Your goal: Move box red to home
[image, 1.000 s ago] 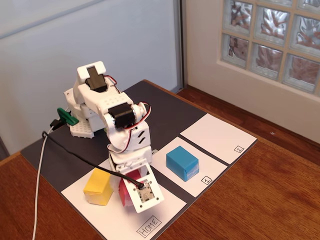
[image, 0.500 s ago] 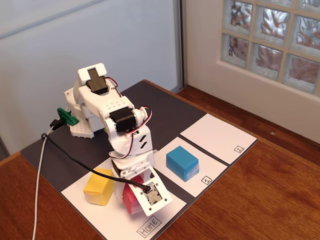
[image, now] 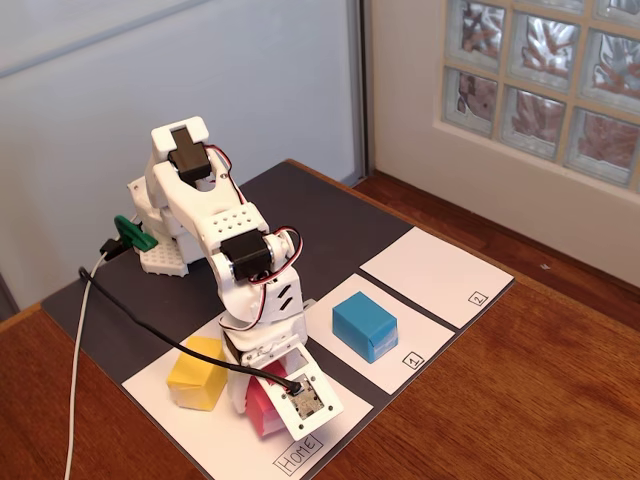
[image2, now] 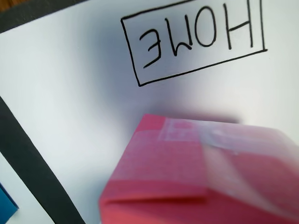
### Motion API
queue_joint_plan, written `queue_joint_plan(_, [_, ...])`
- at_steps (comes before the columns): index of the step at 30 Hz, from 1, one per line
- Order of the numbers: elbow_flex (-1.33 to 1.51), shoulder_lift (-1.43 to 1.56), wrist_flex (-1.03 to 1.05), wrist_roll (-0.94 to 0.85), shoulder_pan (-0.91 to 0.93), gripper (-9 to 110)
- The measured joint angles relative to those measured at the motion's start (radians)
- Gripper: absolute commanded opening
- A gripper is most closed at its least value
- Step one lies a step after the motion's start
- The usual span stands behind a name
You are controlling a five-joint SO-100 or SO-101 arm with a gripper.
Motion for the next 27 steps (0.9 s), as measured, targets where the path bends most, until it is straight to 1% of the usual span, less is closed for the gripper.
queue_joint_plan(14, [0.224,0.097,-0.146,0.000,-0.008,0])
queue_joint_plan(21, [0.279,0.120,-0.202,-0.002,-0.009,0])
queue_joint_plan(23, [0.279,0.120,-0.212,-0.006,-0.009,2])
queue_joint_plan(27, [0.279,0.120,-0.219,-0.012,-0.009,9])
